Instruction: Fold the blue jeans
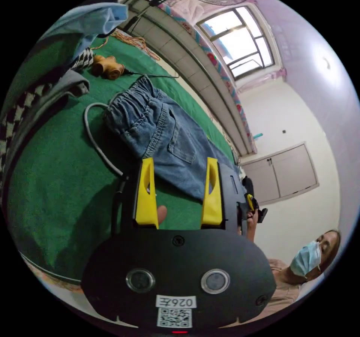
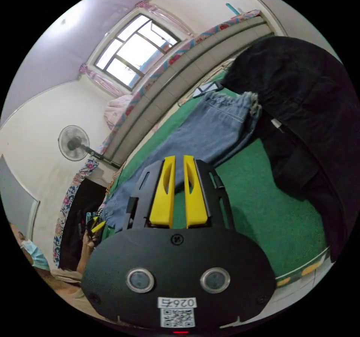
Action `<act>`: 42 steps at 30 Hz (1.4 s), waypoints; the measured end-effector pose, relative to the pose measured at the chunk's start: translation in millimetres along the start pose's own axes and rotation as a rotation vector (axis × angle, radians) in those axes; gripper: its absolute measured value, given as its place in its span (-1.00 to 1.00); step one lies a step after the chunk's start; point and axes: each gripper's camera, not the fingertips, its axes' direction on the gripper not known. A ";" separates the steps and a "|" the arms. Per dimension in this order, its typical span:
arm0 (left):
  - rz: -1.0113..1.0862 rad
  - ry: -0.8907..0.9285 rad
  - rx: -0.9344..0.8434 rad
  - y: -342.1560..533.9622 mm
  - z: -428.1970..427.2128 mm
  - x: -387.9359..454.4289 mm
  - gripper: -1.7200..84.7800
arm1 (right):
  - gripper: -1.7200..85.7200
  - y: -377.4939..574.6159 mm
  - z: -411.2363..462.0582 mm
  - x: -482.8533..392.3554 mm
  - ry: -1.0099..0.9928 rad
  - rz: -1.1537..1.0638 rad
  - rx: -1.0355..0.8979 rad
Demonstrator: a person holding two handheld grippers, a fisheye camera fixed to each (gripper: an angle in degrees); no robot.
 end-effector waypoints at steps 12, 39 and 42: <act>0.424 0.136 0.500 148.0 -89.7 94.6 -0.98 | -0.98 94.2 -85.2 -119.0 0.090 -0.506 0.511; 1.280 -0.074 -0.654 73.3 578.8 535.2 -0.55 | -0.69 16.6 44.9 111.6 0.058 0.154 0.008; 1.235 -0.064 -0.810 85.5 634.3 552.5 -0.58 | -0.74 12.1 63.2 124.5 -0.017 0.215 0.025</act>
